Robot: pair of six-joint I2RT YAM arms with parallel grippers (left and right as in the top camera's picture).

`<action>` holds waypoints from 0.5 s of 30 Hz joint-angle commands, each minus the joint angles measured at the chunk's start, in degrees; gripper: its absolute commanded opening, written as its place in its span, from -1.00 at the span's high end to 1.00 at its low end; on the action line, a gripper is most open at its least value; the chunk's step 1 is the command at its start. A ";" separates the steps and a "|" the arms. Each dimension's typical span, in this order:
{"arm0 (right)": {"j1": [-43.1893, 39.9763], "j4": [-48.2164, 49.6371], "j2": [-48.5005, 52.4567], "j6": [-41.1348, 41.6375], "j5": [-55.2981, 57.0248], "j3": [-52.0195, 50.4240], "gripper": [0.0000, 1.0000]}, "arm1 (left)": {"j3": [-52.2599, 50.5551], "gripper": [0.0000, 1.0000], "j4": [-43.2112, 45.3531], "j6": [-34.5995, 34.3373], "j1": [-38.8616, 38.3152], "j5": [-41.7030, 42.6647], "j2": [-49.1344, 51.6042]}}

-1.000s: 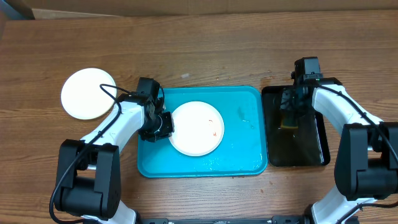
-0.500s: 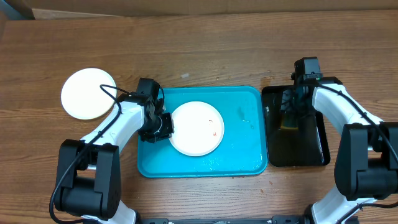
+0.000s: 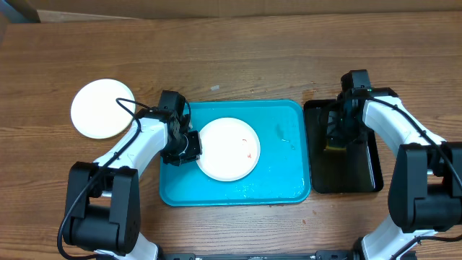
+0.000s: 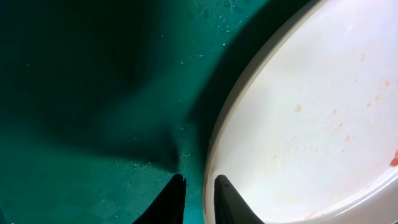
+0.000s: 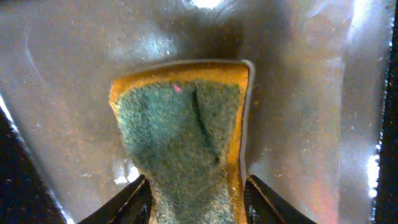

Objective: Clean dirty plates on tray and stack at the side
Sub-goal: 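Rub the sponge in the black tray's water with right gripper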

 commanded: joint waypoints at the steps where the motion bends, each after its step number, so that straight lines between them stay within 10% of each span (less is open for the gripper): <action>1: 0.07 0.81 -0.13 -0.02 -2.34 1.01 0.07 | 0.00 0.63 -0.02 -0.11 -0.02 0.28 -0.28; 15: 0.07 1.42 -0.13 -0.02 -2.49 0.70 0.36 | -0.02 0.46 1.27 -0.11 -0.02 0.24 -0.28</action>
